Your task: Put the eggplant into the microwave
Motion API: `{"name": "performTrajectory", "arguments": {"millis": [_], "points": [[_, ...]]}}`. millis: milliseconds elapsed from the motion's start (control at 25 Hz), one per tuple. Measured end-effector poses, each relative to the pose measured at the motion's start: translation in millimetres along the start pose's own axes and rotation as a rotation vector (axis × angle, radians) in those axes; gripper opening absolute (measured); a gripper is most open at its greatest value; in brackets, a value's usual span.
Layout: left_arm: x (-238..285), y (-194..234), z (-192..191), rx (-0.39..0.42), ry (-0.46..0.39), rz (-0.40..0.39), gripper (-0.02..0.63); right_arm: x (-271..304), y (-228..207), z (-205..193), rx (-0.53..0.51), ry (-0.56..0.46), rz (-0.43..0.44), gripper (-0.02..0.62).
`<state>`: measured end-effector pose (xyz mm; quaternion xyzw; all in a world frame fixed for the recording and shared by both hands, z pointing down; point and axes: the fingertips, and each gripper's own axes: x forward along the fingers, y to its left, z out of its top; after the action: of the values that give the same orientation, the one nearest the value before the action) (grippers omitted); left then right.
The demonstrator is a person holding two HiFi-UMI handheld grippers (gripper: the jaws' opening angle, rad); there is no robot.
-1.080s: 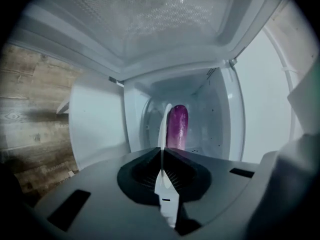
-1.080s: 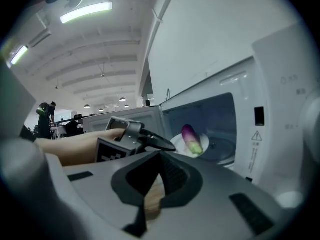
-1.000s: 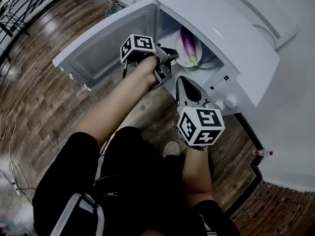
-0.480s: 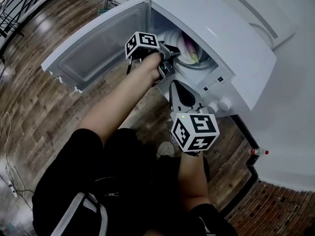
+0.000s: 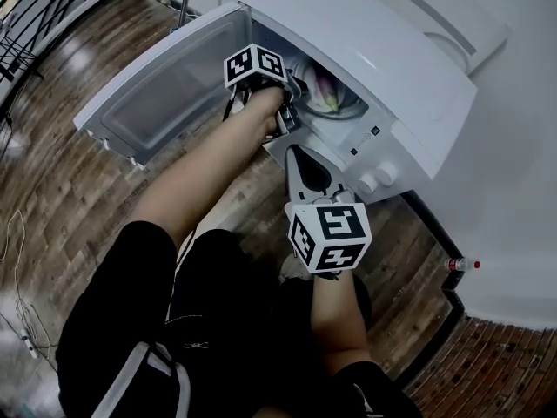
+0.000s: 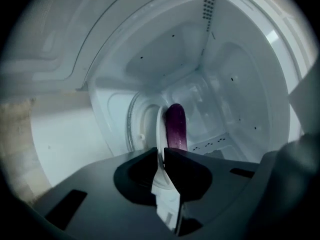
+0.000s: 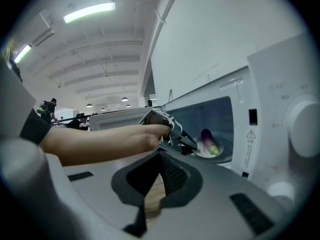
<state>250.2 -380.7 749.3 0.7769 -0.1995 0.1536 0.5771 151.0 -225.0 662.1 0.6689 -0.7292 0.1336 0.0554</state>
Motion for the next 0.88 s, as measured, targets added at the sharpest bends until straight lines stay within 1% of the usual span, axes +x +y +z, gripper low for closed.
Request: {"name": "performTrajectory", "arguments": {"millis": [80,160,240,320,360,480,520,560,680,800,880], "points": [[-0.8,1.0,5.4,0.15,-0.02,0.082,0.042,-2.6,-2.1,0.7,0.002,-0.002,-0.015,0.006],[-2.4,1.4,12.3,0.33,-0.051,0.164,0.074,-4.2,-3.6,2.3,0.014,-0.005,-0.026,0.006],[-5.4,0.8,20.0,0.494,-0.104,0.23,0.111,-4.6,-4.0,5.0,0.032,-0.011,-0.029,0.006],[-10.3,-0.8,28.1,0.611,-0.179,0.265,0.129,-3.8,-5.3,7.5,0.048,-0.018,-0.033,0.006],[-14.2,-1.8,31.6,0.647,-0.22,0.271,0.129,-3.3,-6.5,8.0,0.054,-0.02,-0.037,0.006],[-35.6,-5.0,37.4,0.722,-0.327,0.277,0.117,-1.7,-10.7,8.3,0.063,-0.025,-0.052,0.006],[-45.5,-7.9,37.4,0.753,-0.357,0.274,0.039,-1.0,-12.4,9.1,0.064,-0.03,-0.058,0.006],[-56.6,-12.7,36.1,0.79,-0.387,0.264,0.0,0.0,-14.1,9.9,0.065,-0.035,-0.065,0.006],[-90.5,-27.1,24.1,0.885,-0.457,0.212,-0.001,3.8,-17.0,9.1,0.068,-0.037,-0.083,0.006],[-121.1,-34.8,5.7,0.916,-0.506,0.171,-0.002,7.6,-17.7,8.8,0.065,-0.038,-0.098,0.006],[-140.1,-36.5,-8.0,0.932,-0.529,0.166,-0.001,9.4,-16.0,10.6,0.06,-0.045,-0.108,0.006]]}}
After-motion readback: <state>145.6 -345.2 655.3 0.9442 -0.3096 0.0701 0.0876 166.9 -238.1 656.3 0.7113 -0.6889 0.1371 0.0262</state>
